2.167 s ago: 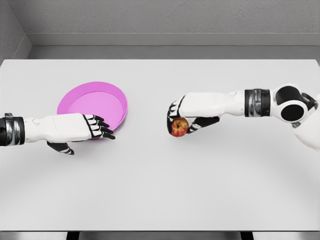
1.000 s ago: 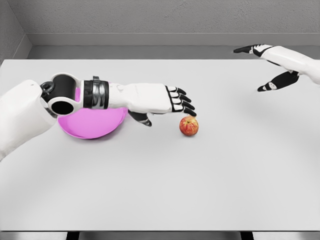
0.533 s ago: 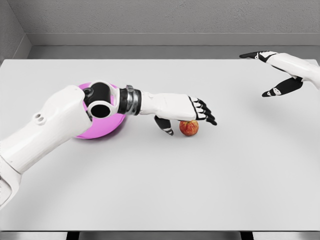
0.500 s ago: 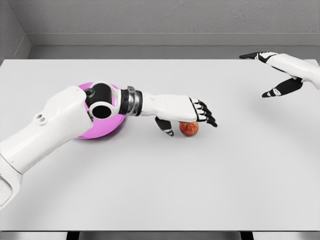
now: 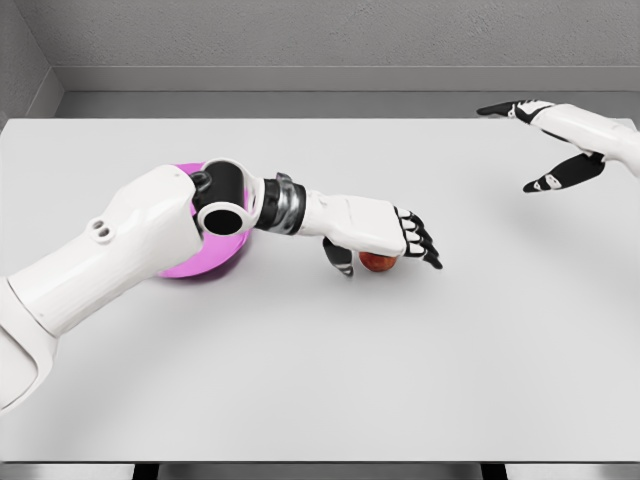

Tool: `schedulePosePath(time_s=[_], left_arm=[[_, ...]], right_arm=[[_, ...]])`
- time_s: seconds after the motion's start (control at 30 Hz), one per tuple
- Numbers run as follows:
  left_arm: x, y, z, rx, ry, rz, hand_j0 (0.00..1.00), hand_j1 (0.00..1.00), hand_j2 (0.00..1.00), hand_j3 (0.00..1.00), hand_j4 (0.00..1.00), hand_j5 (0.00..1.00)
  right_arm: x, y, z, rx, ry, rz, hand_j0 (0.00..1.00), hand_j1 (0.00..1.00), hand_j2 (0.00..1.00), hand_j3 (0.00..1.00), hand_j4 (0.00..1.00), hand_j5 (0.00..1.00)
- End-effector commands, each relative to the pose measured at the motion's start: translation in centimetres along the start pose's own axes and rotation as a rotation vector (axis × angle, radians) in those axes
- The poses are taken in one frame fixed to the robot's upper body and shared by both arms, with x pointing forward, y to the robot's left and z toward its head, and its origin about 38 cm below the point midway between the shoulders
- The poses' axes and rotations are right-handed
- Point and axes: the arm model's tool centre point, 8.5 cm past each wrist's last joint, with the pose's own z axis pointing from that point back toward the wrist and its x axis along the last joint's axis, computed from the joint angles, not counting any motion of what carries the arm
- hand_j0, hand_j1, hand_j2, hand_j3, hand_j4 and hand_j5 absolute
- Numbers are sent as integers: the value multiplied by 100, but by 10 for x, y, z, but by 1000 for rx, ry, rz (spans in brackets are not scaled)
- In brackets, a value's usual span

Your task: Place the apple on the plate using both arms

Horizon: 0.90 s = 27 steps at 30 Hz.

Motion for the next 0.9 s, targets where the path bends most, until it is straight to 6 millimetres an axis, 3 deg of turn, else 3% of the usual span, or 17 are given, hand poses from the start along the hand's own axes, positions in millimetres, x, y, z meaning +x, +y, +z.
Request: schedulePosePath(time_s=[0.0, 0.1, 0.43, 0.6, 0.7, 0.87], left_arm=[[-7, -6, 3, -8, 21, 23, 100, 100, 100, 100, 100, 100], [-18, -13, 5, -22, 51, 51, 100, 100, 100, 100, 100, 100], [-18, -10, 2, -19, 48, 48, 98, 98, 98, 98, 98, 98], [-18, -9, 1, -19, 47, 46, 92, 92, 92, 92, 92, 92], [-35, -16, 2, -45, 100, 72, 92, 92, 92, 92, 92, 92], [-31, -12, -4, -39, 86, 66, 92, 92, 92, 92, 92, 92]], right_arm=[[0, -2, 1, -4, 0, -3, 100, 100, 100, 100, 100, 100], [-1, -2, 3, -1, 7, 0, 100, 100, 100, 100, 100, 100], [-2, -3, 3, 22, 30, 41, 100, 100, 100, 100, 100, 100], [0, -4, 0, 18, 22, 41, 100, 100, 100, 100, 100, 100], [3, -5, -2, 13, 11, 43, 100, 100, 100, 100, 100, 100], [2, -3, -2, 15, 12, 41, 100, 100, 100, 100, 100, 100]])
